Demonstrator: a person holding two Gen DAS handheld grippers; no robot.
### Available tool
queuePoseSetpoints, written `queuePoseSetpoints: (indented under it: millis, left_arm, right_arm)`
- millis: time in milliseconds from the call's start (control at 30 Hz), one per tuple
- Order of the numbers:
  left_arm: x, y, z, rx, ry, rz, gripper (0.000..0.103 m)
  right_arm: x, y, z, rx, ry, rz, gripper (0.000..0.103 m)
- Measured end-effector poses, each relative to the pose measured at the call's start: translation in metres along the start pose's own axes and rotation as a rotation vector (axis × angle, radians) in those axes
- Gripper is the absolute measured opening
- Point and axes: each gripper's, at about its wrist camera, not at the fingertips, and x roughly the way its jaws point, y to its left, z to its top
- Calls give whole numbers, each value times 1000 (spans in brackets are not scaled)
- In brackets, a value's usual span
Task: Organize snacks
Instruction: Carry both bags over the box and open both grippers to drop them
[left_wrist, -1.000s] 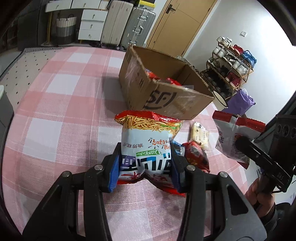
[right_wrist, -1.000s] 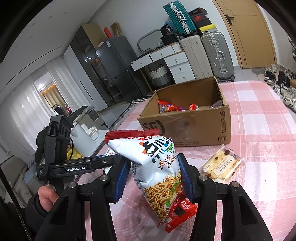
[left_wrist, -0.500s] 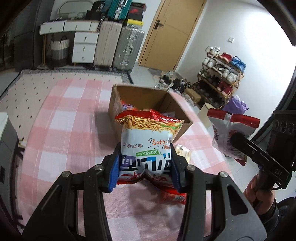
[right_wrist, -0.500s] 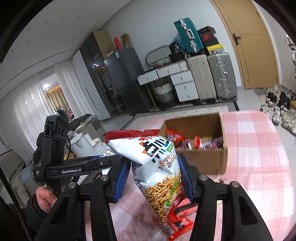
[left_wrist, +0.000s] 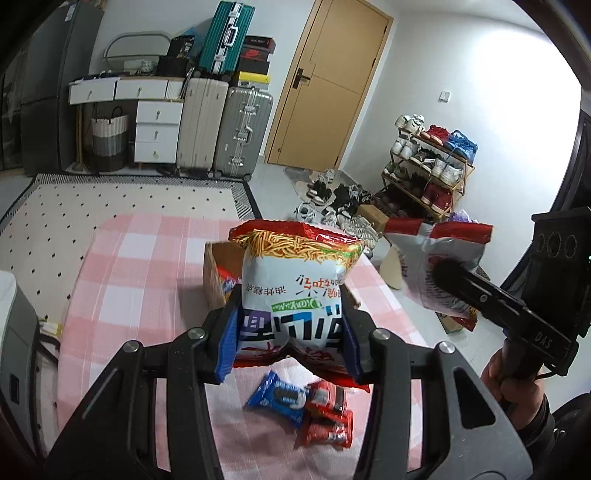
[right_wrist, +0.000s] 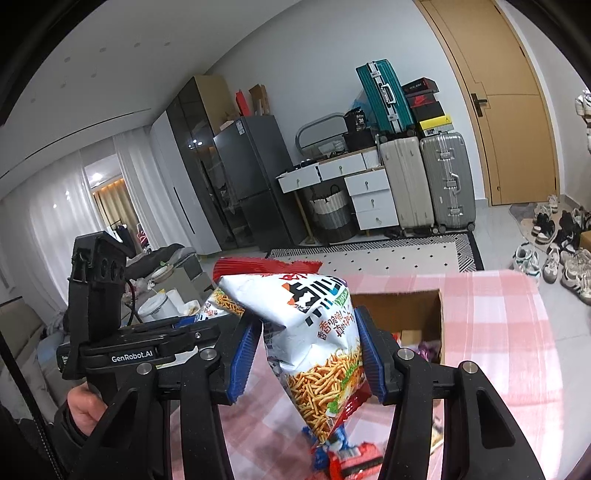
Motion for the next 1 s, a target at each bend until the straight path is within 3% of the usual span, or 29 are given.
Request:
queuePoseSetpoints:
  millis: [367, 700, 1000]
  left_arm:
    - [22, -19, 52, 17, 1, 4, 43]
    - [87, -7, 82, -27, 41, -3, 43]
    - [150, 18, 83, -45, 105, -2, 43]
  right_arm:
    - [9, 1, 44, -24, -21, -10, 52]
    - [45, -22, 65, 5, 16, -39, 52]
    - [88, -54, 68, 32, 62, -47, 52]
